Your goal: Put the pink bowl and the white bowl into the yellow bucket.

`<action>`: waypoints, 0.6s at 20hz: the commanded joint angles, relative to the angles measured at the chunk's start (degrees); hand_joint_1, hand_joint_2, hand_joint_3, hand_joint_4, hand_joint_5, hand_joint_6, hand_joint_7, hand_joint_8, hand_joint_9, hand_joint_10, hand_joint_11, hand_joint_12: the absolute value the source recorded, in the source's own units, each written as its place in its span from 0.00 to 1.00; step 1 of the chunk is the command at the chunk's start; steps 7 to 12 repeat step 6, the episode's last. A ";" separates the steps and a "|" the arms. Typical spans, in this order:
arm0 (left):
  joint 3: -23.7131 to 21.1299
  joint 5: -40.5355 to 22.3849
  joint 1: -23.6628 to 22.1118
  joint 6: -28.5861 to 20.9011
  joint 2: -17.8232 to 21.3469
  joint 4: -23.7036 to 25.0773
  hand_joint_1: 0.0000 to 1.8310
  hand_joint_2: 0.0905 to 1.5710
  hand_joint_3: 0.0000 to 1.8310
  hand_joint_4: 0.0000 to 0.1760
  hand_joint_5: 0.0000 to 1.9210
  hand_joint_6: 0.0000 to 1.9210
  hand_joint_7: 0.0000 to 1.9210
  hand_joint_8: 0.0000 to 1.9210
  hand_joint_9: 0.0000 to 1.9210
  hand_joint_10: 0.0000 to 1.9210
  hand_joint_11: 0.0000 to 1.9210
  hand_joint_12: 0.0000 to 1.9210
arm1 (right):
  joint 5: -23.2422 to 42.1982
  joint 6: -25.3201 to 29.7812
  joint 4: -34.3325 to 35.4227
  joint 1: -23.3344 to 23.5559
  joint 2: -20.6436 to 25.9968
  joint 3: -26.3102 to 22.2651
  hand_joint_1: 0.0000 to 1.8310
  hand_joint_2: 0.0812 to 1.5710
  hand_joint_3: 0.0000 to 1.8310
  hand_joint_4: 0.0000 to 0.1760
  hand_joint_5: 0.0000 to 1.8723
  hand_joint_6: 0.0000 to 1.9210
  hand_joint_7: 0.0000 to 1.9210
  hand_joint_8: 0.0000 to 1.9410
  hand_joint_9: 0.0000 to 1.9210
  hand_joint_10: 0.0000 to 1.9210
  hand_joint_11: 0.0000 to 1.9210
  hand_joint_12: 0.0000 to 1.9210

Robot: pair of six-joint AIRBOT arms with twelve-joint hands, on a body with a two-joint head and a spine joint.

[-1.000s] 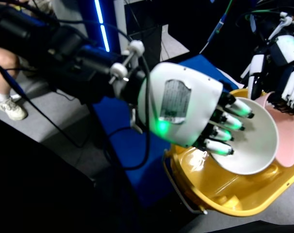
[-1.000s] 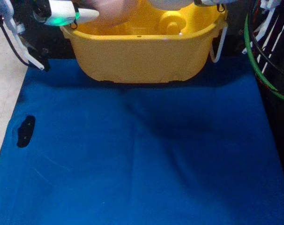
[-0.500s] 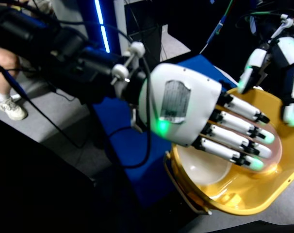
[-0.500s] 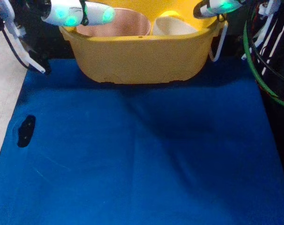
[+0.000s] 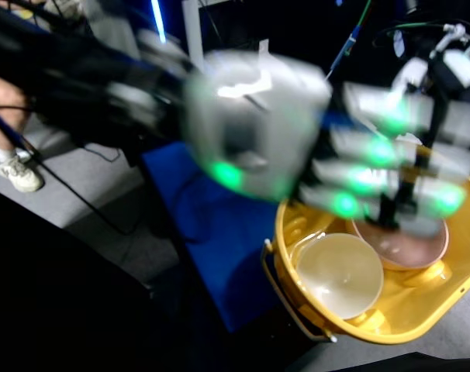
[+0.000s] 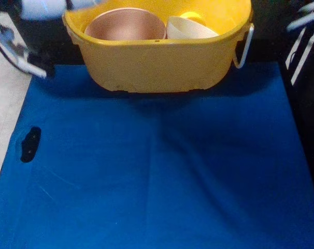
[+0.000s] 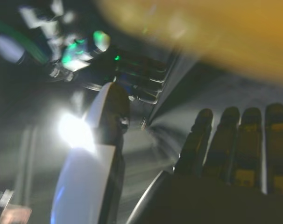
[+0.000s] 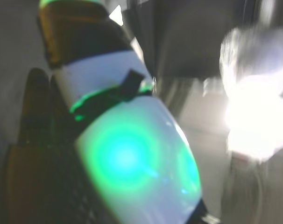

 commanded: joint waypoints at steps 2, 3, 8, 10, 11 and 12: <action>-0.76 14.48 -0.46 -2.79 1.32 -3.83 0.34 0.72 0.00 0.21 0.01 0.00 0.03 0.00 0.00 0.00 0.00 0.17 | -17.02 5.12 -1.97 -2.03 1.77 -2.00 0.14 0.72 0.00 0.17 0.17 0.04 0.20 0.01 0.14 0.01 0.00 0.31; -0.92 18.18 0.54 -3.02 1.80 -3.83 0.38 0.73 0.00 0.55 0.02 0.00 0.05 0.00 0.05 0.00 0.00 0.25 | -22.22 7.65 -1.97 -4.60 2.46 -2.76 0.07 0.73 0.00 0.20 0.17 0.03 0.21 0.01 0.16 0.01 0.00 0.31; -4.63 28.87 3.43 -3.02 4.72 -3.83 0.51 0.70 0.00 0.47 0.03 0.00 0.09 0.00 0.14 0.01 0.00 0.49 | -37.97 11.72 -1.97 -12.01 5.06 -6.22 0.00 0.72 0.00 0.20 0.20 0.03 0.22 0.00 0.18 0.01 0.00 0.46; -4.63 28.87 3.43 -3.02 4.72 -3.83 0.51 0.70 0.00 0.47 0.03 0.00 0.09 0.00 0.14 0.01 0.00 0.49 | -37.97 11.72 -1.97 -12.01 5.06 -6.22 0.00 0.72 0.00 0.20 0.20 0.03 0.22 0.00 0.18 0.01 0.00 0.46; -4.63 28.87 3.43 -3.02 4.72 -3.83 0.51 0.70 0.00 0.47 0.03 0.00 0.09 0.00 0.14 0.01 0.00 0.49 | -37.97 11.72 -1.97 -12.01 5.06 -6.22 0.00 0.72 0.00 0.20 0.20 0.03 0.22 0.00 0.18 0.01 0.00 0.46; -4.63 28.87 3.43 -3.02 4.72 -3.83 0.51 0.70 0.00 0.47 0.03 0.00 0.09 0.00 0.14 0.01 0.00 0.49 | -37.97 11.72 -1.97 -12.01 5.06 -6.22 0.00 0.72 0.00 0.20 0.20 0.03 0.22 0.00 0.18 0.01 0.00 0.46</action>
